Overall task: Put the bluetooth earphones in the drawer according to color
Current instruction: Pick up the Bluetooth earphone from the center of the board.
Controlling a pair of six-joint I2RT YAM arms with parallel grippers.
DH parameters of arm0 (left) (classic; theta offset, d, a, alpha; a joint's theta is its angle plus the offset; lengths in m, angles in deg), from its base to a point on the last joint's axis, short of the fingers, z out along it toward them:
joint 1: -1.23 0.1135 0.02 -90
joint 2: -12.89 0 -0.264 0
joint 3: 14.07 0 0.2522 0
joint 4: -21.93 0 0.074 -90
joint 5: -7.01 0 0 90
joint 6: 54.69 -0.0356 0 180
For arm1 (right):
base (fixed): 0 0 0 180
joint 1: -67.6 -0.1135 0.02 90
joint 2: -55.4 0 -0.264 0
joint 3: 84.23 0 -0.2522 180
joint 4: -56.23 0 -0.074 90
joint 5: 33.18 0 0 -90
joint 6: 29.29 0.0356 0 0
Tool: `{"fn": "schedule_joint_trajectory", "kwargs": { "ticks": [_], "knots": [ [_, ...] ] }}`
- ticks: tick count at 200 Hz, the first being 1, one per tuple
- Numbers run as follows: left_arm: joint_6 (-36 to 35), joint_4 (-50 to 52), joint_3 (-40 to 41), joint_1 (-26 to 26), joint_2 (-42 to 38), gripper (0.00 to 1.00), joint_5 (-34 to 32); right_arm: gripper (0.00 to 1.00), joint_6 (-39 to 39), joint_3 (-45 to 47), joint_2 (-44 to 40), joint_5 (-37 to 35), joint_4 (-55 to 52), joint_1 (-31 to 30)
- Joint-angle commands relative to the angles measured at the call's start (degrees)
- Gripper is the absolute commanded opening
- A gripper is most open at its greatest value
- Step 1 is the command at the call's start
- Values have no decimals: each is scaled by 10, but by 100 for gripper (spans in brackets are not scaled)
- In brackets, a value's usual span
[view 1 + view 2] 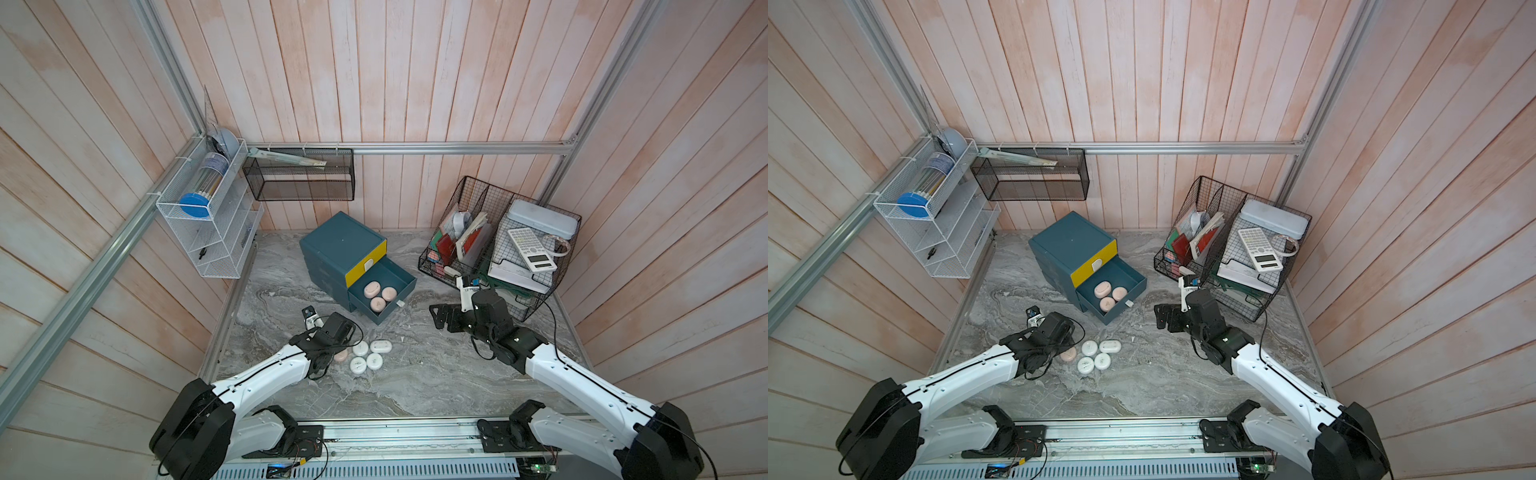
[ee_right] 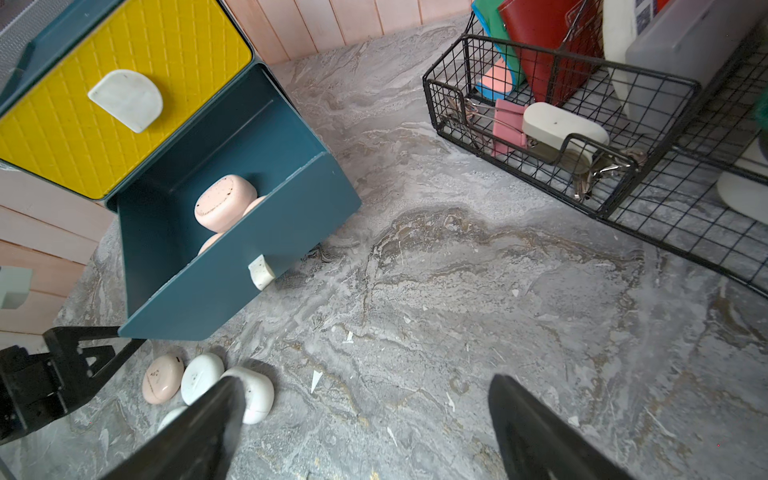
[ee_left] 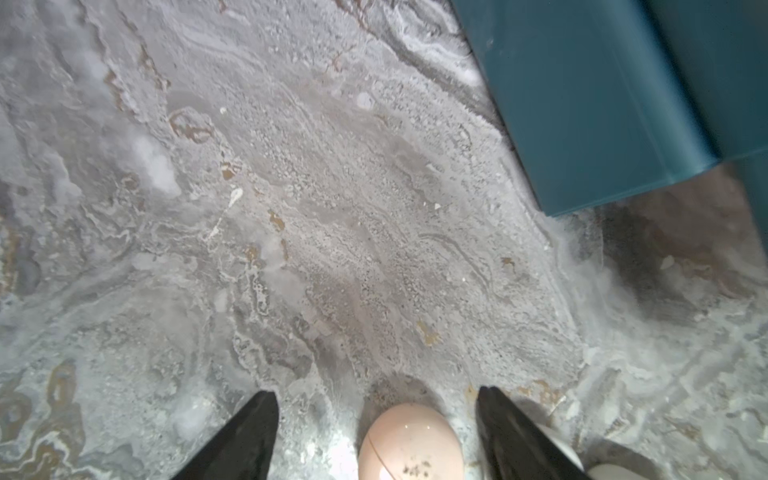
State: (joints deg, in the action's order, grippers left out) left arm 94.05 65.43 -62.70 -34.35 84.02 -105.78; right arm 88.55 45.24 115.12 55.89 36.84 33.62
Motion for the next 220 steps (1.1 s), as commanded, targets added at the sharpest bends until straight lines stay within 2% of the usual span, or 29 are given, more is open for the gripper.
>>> {"fn": "schedule_joint_trajectory", "kwargs": {
  "ticks": [1,35,61,92,164,220],
  "knots": [
    [37,30,-41,3,39,80,32,98,6,7,1,8,8,3],
    [62,94,-94,3,120,78,36,98,6,10,-5,6,5,4],
    [69,93,-101,2,153,76,42,98,5,13,-10,6,6,4],
    [78,80,-96,0,171,73,48,98,5,19,-13,6,6,5],
    [116,58,-93,-42,203,69,59,98,3,26,-19,6,7,7],
    [129,46,-85,-51,208,58,63,98,1,25,-16,9,8,8]
  ]
}}
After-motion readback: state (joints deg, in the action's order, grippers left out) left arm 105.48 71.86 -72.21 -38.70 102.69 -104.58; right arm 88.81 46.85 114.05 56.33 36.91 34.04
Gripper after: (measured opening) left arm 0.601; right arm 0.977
